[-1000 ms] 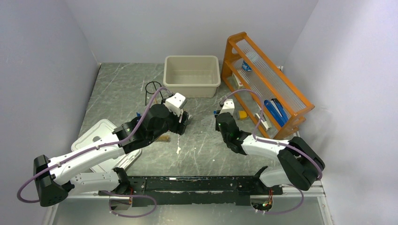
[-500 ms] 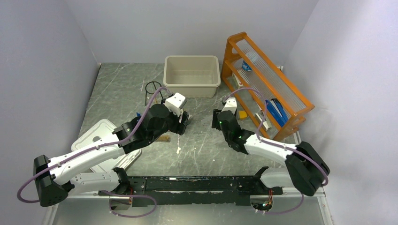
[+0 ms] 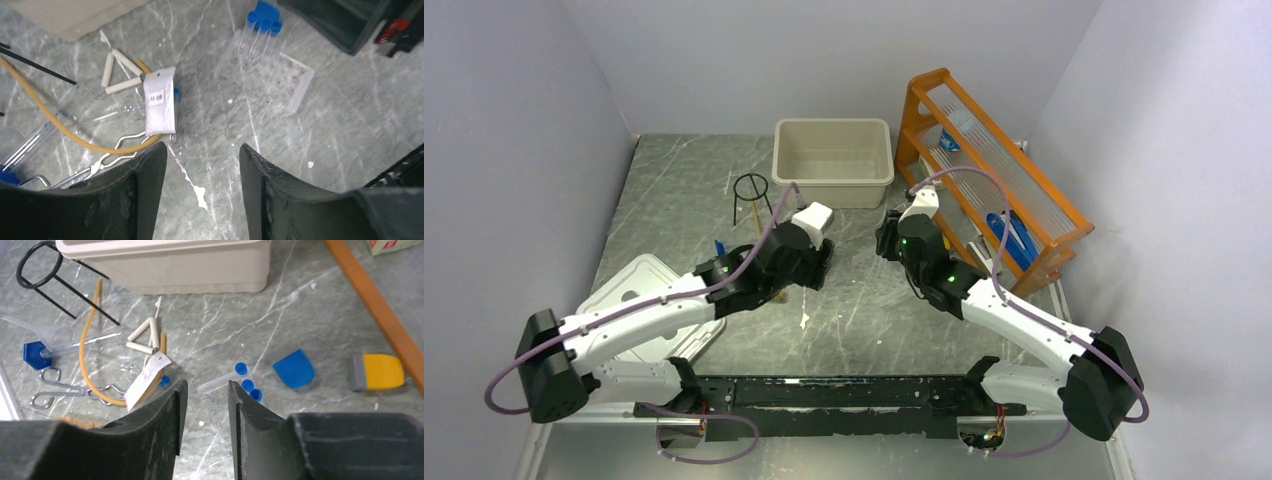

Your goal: Organize the chemistry lab equipment

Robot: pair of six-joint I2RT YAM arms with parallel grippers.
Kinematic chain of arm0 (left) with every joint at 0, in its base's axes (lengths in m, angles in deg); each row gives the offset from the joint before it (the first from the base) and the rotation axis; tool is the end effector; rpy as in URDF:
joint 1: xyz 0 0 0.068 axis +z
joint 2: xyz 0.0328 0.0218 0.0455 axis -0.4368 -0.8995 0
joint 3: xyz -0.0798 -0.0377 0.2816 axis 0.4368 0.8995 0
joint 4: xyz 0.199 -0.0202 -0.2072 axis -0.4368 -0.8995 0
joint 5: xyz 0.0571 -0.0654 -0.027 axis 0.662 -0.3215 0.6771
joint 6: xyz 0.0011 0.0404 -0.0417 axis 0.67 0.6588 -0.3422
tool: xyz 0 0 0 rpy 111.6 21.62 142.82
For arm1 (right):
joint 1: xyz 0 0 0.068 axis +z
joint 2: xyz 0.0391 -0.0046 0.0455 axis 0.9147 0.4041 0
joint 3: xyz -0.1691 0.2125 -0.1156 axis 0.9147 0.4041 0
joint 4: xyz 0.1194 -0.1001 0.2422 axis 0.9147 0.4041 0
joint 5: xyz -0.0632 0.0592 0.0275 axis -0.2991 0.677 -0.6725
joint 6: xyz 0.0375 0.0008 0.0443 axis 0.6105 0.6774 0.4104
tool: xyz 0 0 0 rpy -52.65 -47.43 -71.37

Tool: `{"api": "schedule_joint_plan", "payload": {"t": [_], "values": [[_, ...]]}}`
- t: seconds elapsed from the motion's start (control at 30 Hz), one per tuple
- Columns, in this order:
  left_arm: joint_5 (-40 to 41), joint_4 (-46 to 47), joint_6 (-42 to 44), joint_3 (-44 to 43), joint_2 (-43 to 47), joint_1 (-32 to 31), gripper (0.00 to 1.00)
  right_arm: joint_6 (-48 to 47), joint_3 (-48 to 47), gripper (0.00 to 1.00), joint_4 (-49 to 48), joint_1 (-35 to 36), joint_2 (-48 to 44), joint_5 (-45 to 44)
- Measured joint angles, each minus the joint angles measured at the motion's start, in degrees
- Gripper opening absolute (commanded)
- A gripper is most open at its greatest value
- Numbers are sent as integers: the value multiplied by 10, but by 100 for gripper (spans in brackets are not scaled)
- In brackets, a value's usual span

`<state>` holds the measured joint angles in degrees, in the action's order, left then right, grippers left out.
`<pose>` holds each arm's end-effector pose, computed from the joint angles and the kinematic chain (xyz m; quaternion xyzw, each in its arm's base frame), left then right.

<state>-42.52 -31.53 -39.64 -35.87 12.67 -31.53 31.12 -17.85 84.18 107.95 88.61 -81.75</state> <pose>0.1634 -0.2297 0.3225 0.2180 0.8309 -0.1761 0.4807 0.2175 0.1704 0.2782 0.0005 0.8211 0.1435 0.5525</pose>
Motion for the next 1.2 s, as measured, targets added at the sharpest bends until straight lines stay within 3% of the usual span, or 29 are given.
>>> {"api": "schedule_joint_plan", "payload": {"t": [0.4,0.6,0.83,1.2], "values": [[-26,-5,-71,-11,-175,0,47,35,-3,36,60,-30,38,32],[-36,-10,-91,-39,-272,26,52,36,1,36,61,-42,22,48],[-46,-10,-98,-41,-311,72,65,36,18,37,60,-49,1,65],[-39,-10,-98,-51,-347,72,65,36,21,37,44,-54,8,85]]}}
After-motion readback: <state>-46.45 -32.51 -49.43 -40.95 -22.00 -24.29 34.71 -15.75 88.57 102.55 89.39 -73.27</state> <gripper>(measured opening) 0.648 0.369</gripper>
